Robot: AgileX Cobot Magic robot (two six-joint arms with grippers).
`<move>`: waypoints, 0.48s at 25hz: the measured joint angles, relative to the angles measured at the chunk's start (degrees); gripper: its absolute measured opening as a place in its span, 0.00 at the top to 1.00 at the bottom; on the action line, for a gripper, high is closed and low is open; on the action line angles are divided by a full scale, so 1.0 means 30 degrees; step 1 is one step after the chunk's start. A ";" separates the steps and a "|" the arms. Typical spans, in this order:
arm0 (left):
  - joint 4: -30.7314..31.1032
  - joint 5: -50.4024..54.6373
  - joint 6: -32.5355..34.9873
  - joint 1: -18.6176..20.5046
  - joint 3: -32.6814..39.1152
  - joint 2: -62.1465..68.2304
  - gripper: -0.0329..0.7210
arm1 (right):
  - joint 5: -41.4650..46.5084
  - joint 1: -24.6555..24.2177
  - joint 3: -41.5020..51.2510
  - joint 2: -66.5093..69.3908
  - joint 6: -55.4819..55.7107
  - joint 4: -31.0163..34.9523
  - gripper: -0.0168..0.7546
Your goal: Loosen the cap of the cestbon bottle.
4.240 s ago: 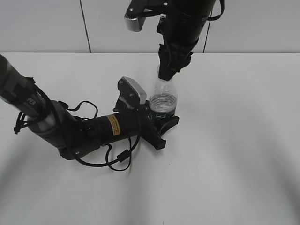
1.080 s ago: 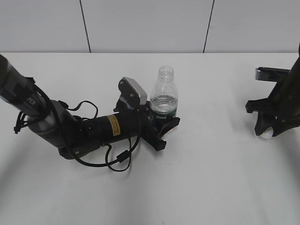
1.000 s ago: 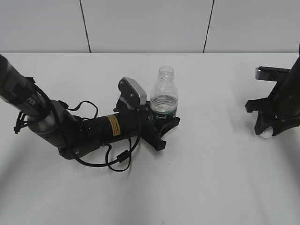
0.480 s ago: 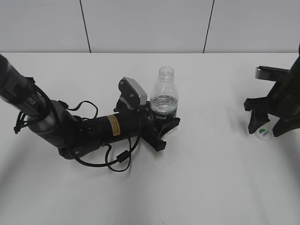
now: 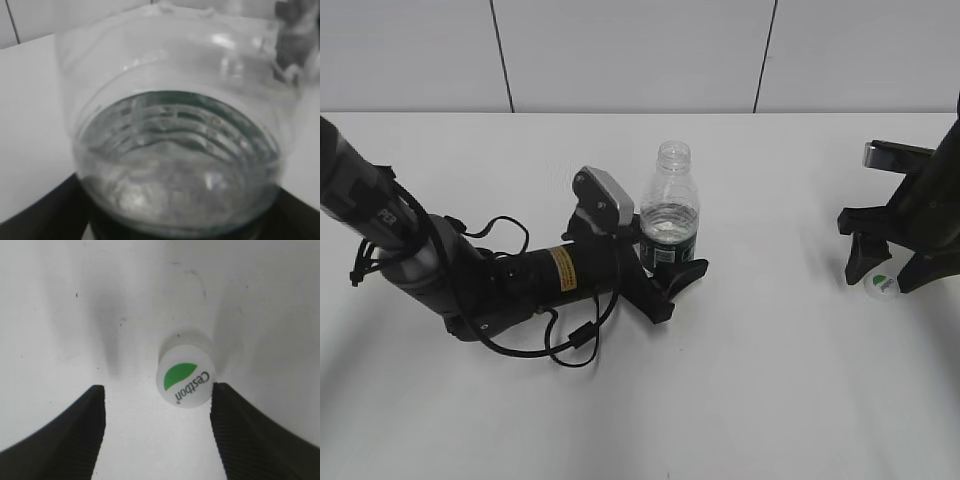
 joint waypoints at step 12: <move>-0.0189 0.0197 0.0000 0.0000 0.0450 -0.0936 0.21 | 0.0000 0.0000 0.0000 0.0000 -0.0109 0.0022 0.32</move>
